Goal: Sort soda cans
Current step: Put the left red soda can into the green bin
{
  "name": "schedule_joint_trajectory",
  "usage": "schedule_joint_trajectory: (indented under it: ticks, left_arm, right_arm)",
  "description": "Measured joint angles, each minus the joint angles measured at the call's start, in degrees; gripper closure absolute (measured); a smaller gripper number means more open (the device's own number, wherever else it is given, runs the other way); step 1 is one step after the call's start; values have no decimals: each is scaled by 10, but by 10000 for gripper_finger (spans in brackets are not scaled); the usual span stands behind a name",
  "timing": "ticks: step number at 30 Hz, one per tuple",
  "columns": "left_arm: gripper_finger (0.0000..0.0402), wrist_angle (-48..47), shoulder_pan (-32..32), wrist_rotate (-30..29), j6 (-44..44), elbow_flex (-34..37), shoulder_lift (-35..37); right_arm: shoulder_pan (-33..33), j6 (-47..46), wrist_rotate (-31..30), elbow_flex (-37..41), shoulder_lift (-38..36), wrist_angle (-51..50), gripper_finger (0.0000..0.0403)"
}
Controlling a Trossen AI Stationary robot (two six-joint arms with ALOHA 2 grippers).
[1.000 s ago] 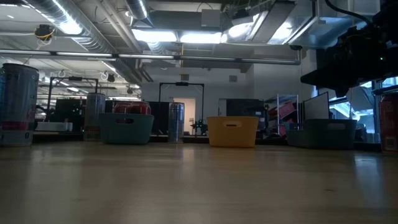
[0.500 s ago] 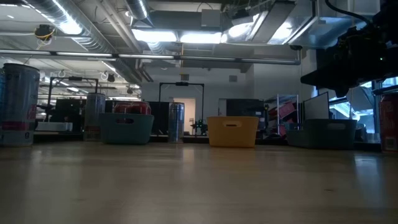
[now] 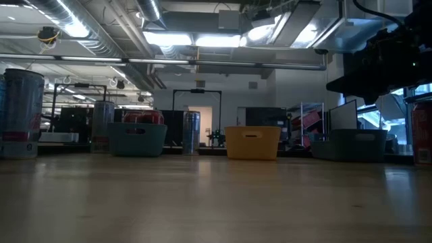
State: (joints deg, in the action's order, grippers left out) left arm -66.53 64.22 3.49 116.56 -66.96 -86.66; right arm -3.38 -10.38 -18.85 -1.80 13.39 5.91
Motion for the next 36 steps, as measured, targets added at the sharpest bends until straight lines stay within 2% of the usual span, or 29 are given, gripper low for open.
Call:
schedule_joint_trajectory:
  ticks: [9, 19, 27, 32, 36]
  left_arm:
    - [17, -14, 0, -7, -11, 0, -20]
    - [118, -30, -4, -8, -29, 0, -19]
    - [117, -42, -39, -9, -66, -6, -20]
    - [112, -97, -86, -13, -126, -42, -17]
    - [113, -147, -137, -40, -191, -81, -3]
  right_arm:
    - [0, 4, 0, 0, 0, 0, 393]
    - [0, 4, 0, 0, 0, 0, 393]
    - [0, 4, -1, 0, 0, 3, 393]
    - [0, 4, -3, 0, 0, 7, 393]
    - [0, 4, -5, 0, 0, 12, 393]
